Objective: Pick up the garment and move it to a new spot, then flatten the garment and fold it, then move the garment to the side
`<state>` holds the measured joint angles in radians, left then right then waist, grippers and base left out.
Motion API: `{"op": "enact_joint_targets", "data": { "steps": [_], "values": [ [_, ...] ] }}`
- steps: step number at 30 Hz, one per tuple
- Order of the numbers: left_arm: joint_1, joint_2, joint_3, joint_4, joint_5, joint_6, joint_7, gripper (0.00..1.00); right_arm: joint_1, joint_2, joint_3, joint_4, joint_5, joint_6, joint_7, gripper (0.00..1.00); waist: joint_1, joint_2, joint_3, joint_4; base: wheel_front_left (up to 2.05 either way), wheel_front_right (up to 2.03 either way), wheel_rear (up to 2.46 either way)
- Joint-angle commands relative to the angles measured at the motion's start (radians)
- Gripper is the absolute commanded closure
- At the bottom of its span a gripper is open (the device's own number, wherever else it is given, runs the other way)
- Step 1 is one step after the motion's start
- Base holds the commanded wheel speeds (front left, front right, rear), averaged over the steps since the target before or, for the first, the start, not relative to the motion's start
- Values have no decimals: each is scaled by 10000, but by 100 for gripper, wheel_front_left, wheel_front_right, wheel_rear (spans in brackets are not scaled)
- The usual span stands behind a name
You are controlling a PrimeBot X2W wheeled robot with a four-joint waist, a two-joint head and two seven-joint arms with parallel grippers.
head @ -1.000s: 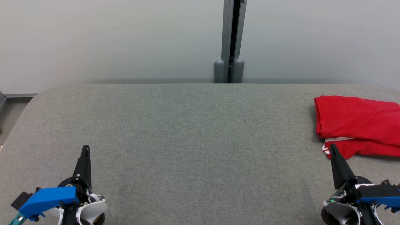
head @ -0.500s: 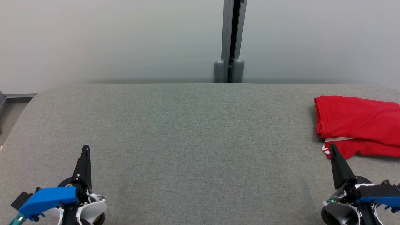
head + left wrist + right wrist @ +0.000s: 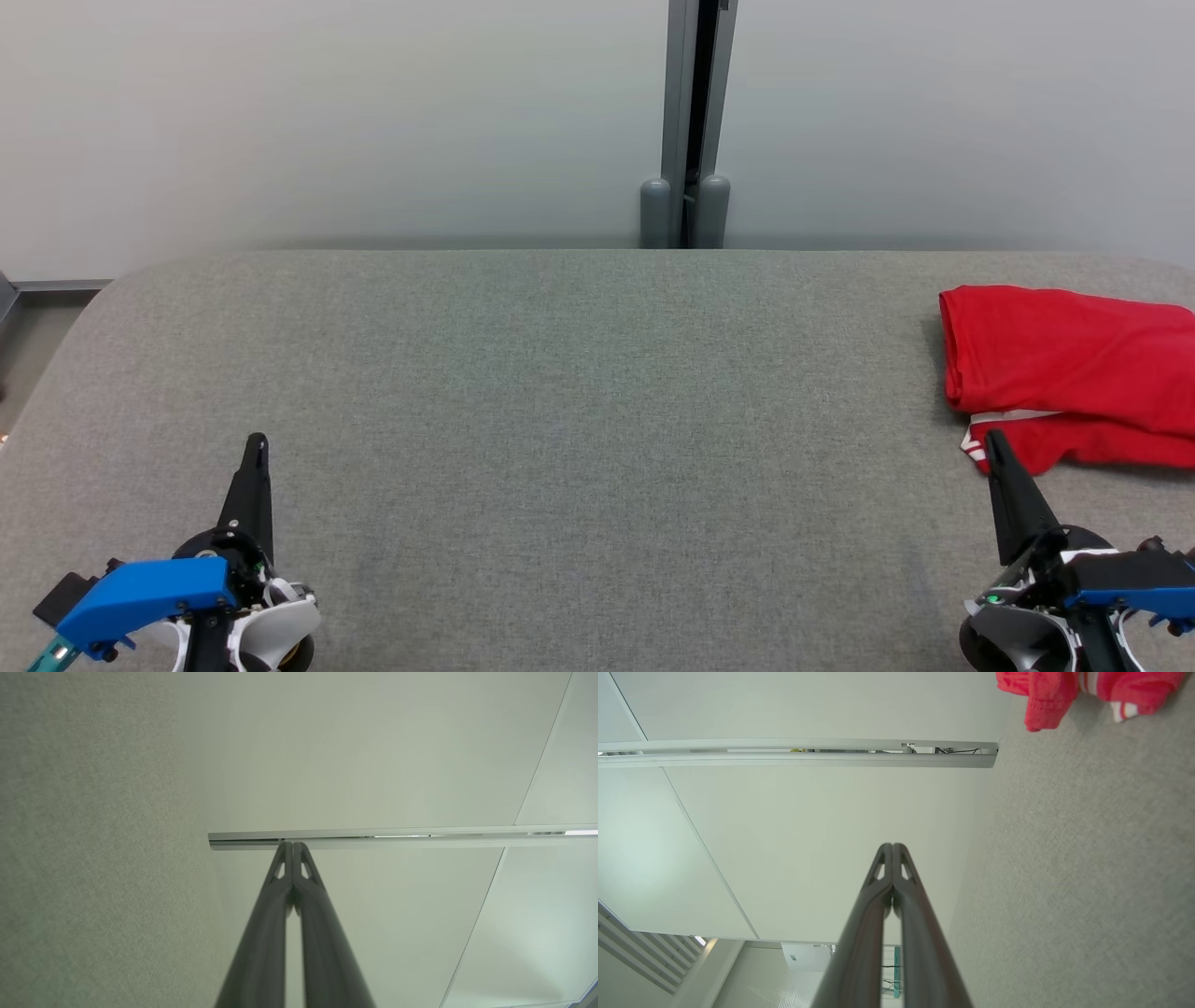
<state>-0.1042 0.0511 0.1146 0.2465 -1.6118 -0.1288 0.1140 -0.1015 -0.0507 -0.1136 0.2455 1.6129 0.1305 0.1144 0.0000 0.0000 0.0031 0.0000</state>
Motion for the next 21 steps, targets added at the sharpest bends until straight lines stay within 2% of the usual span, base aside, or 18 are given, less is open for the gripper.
{"op": "enact_joint_targets", "data": {
  "steps": [1, 21],
  "values": [
    [-93, -20, 14, -41, -23, -49, 36, 100, -121, -5, -29, -33, -2, 4, 28, 100, 0, 0, 0, 0, 0, 0, 0],
    [-93, -20, 13, -42, -24, -49, 35, 100, -121, -2, -31, -32, -7, 4, 31, 100, 0, 0, 0, 0, 0, 0, 0]
  ]
}}
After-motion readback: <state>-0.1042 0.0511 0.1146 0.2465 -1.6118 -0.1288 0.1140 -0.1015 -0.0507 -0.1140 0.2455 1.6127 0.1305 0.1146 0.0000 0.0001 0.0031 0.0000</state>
